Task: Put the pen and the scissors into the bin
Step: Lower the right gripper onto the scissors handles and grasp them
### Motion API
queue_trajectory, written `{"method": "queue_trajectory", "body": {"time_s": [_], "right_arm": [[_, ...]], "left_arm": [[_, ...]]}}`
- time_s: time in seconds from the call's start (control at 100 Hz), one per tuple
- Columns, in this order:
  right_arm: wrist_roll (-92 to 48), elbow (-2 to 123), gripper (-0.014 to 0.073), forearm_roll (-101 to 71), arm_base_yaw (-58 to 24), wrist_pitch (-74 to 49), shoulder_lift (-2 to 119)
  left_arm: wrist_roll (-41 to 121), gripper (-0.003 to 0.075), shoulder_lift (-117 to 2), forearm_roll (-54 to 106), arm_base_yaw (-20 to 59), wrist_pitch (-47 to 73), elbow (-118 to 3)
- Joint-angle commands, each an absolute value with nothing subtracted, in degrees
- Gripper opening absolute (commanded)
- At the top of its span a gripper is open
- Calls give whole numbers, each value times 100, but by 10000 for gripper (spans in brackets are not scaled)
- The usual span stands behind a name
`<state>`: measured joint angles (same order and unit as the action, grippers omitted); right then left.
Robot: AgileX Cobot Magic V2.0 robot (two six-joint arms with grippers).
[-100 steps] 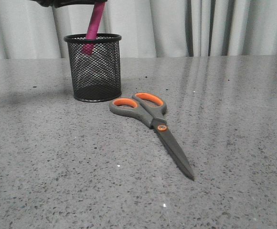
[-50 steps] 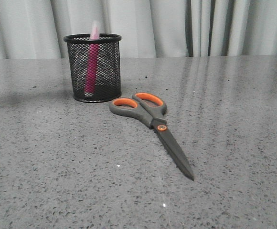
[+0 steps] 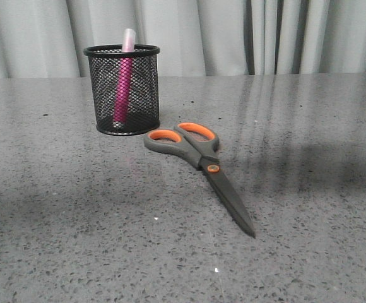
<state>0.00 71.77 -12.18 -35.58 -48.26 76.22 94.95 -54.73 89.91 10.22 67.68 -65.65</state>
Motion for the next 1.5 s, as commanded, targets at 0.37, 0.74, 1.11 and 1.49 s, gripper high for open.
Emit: {"method": "queue_trajectory", "body": {"time_s": [0.37,0.74,1.11,1.49], "right_arm": [[233,9424,404,-662,-3572,-7130,9964],[756,9393,403,-272,-3975,-7081,10085],[1316,9349,403,64,-3984,-6952,10216],[1565,8763,403,-41,-3987,-6394,10217]], "left_arm": [[9364,213,-3446,8639,1588,5590,-5574],[9237,213,-3370,8649,1613,5573,-5445],[9061,211,-3362,8649,1931,5656,-5445],[9060,211,-3304,8649,1936,5666,-5445]]}}
